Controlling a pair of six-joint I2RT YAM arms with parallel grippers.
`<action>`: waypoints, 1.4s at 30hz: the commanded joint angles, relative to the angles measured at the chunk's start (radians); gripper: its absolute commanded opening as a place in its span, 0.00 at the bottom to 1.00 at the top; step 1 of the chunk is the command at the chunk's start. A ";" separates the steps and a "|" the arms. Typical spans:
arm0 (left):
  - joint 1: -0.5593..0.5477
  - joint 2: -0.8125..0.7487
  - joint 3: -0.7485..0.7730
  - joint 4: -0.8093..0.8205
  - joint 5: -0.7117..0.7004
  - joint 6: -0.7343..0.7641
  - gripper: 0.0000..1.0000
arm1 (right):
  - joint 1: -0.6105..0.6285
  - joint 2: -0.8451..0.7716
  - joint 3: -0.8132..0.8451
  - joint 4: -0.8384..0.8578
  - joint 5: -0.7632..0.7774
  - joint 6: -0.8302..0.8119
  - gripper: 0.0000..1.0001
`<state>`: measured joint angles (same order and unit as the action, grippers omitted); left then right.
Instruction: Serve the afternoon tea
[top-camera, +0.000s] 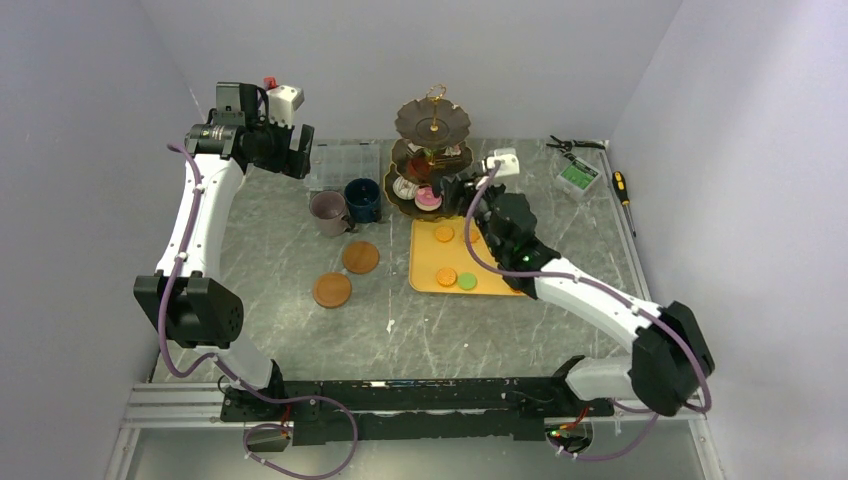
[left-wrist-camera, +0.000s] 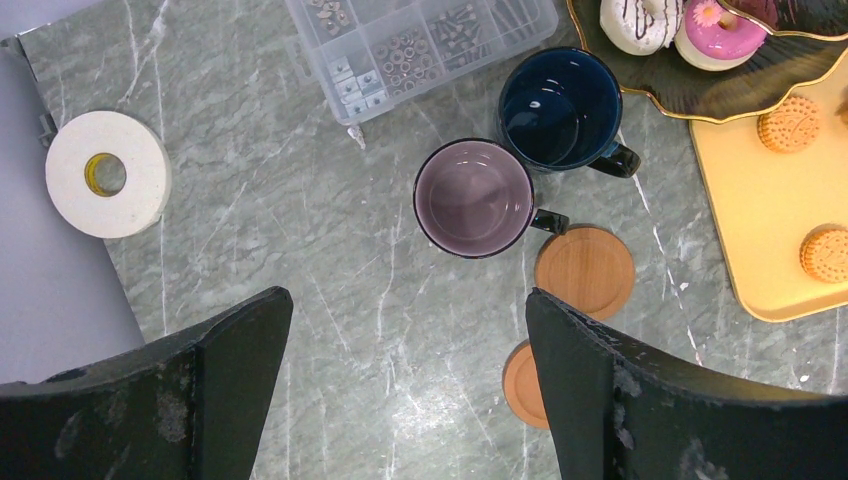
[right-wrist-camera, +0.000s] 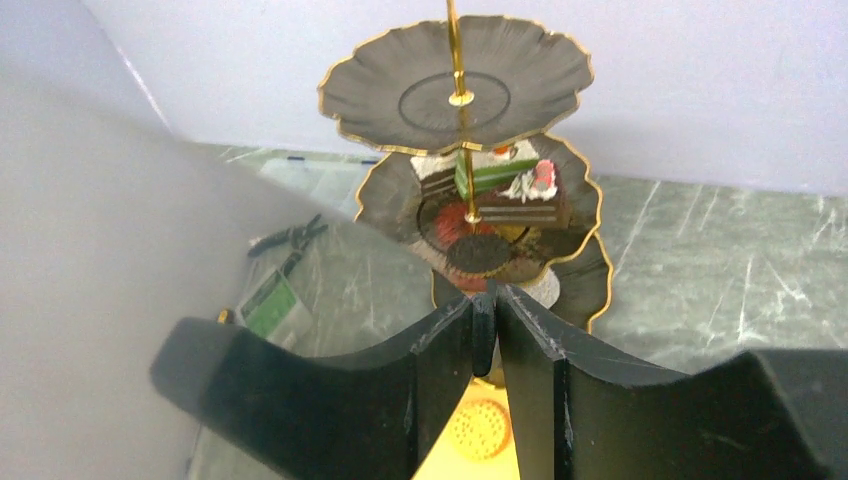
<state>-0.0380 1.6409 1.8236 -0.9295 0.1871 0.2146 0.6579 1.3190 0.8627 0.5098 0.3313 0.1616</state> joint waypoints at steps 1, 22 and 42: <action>0.006 -0.004 0.034 0.006 0.017 -0.023 0.93 | 0.049 -0.117 -0.109 -0.107 0.024 0.049 0.63; 0.006 -0.008 0.017 0.007 0.007 -0.031 0.93 | 0.173 -0.336 -0.408 -0.324 0.143 0.168 0.64; 0.006 0.005 0.026 0.003 -0.002 -0.026 0.93 | 0.173 -0.171 -0.445 -0.149 0.195 0.130 0.61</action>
<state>-0.0360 1.6417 1.8236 -0.9325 0.1860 0.1967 0.8257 1.1313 0.4232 0.2577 0.4976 0.3050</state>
